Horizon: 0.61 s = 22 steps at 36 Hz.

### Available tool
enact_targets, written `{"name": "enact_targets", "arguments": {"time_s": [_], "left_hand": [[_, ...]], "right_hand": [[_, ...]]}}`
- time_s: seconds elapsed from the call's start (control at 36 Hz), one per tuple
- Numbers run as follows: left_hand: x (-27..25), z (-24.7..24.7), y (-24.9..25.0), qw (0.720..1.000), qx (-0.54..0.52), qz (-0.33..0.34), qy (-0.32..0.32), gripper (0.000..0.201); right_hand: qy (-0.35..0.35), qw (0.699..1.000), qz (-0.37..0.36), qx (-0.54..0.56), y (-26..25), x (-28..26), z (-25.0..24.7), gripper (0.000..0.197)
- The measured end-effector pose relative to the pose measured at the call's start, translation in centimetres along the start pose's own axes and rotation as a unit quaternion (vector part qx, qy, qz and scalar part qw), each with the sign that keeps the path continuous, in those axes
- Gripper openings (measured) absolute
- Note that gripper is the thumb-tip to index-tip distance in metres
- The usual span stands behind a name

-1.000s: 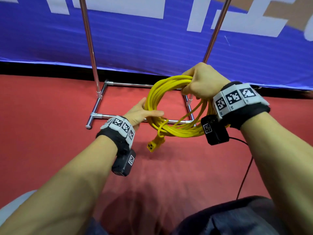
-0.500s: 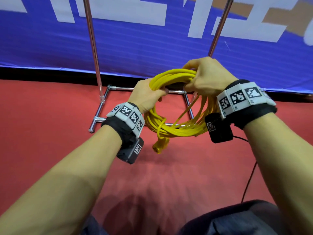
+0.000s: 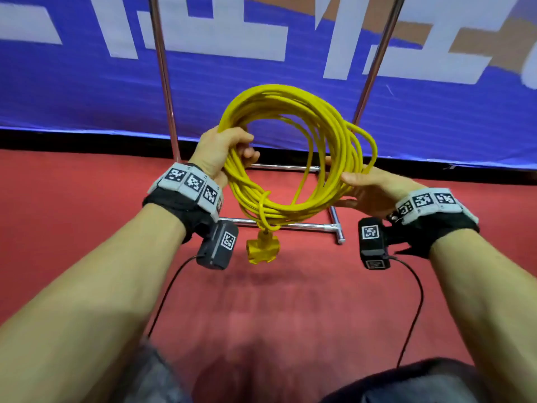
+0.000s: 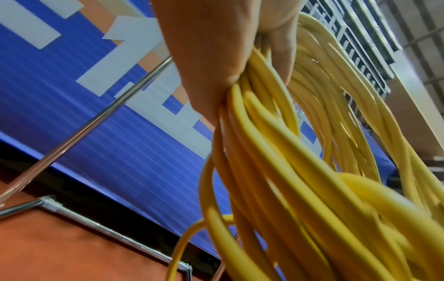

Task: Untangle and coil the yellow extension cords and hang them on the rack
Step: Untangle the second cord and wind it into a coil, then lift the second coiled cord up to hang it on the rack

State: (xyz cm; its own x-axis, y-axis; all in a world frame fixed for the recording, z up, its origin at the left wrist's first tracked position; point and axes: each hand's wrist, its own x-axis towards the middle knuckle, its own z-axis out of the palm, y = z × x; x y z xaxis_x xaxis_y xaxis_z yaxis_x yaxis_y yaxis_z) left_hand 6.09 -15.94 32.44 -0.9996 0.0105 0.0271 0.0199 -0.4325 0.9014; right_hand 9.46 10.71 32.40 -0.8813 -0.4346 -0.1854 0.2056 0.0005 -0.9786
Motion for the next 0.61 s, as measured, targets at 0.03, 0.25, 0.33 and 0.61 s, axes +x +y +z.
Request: {"name": "enact_targets", "arguments": {"time_s": [0.03,0.25,0.33,0.61], "left_hand": [[0.0,0.0,0.1,1.0,-0.007,-0.003,0.0,0.018],[1.0,0.1,0.0,0.995,0.066,0.034,0.069,0.022],[1.5,0.1,-0.1,0.987,0.124,0.052,0.091,0.02],[5.1,-2.8,0.6,0.938,0.32,0.102,0.089,0.017]], "right_hand": [[0.003,1.0,-0.01,0.024,0.2,0.3,0.2,0.083],[-0.049,0.992,-0.042,0.107,-1.3,1.7,3.1,0.064],[-0.018,0.991,-0.036,0.125,-1.8,2.1,4.2,0.051],[0.072,0.968,-0.078,0.229,-4.5,5.4,3.3,0.023]]}}
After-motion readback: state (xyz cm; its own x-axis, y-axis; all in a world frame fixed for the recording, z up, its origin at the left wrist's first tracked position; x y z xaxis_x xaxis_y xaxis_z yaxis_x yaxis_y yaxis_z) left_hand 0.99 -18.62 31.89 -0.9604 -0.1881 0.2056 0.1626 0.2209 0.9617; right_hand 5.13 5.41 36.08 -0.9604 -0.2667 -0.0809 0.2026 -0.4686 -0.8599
